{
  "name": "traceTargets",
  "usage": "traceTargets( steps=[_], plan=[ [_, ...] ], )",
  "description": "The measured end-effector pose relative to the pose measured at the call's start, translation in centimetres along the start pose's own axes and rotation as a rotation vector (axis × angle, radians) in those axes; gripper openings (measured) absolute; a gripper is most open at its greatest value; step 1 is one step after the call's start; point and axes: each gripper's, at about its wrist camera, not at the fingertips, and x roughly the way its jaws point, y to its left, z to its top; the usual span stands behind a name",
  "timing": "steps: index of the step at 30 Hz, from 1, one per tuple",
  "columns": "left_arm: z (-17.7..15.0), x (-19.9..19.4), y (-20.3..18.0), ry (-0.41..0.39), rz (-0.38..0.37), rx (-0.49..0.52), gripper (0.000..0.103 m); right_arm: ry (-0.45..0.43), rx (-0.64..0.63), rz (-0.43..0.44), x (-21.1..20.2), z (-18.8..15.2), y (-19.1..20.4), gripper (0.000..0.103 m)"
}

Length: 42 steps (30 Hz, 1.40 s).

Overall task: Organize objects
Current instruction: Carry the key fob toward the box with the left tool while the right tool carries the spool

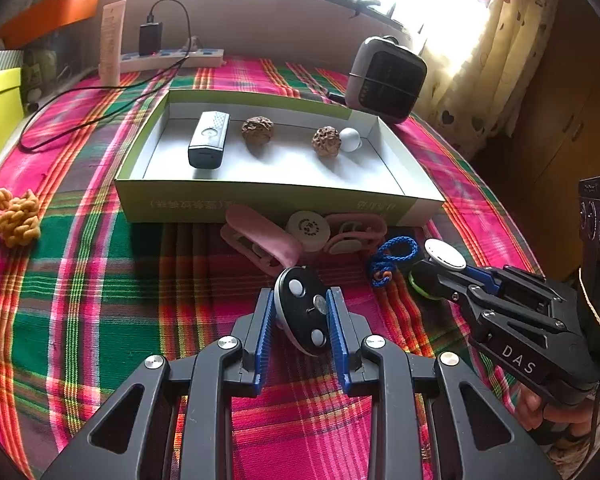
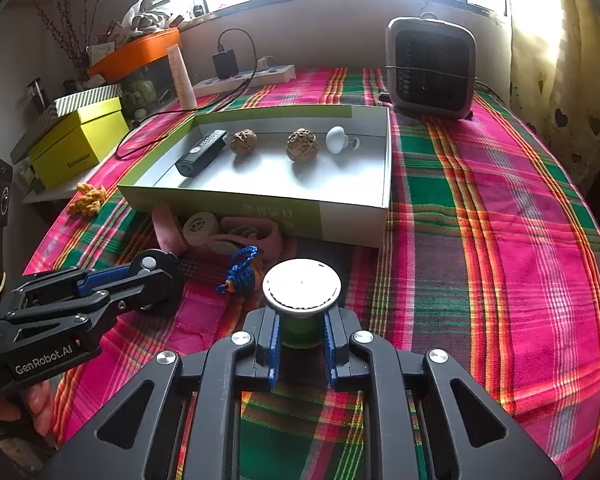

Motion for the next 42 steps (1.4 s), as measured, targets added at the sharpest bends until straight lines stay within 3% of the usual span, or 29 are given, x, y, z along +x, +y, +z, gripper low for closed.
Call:
traceTargets(
  steps=[17, 42],
  plan=[
    [0.4, -1.1, -0.5, -0.029, -0.001, 0.016, 0.024, -0.033, -0.006, 0.01, -1.1, 0.2, 0.3, 0.018],
    [3.7, -1.9, -0.5, -0.07, -0.003, 0.04, 0.024, -0.091, -0.027, 0.035, -1.4, 3.6, 1.1, 0.018]
  ],
)
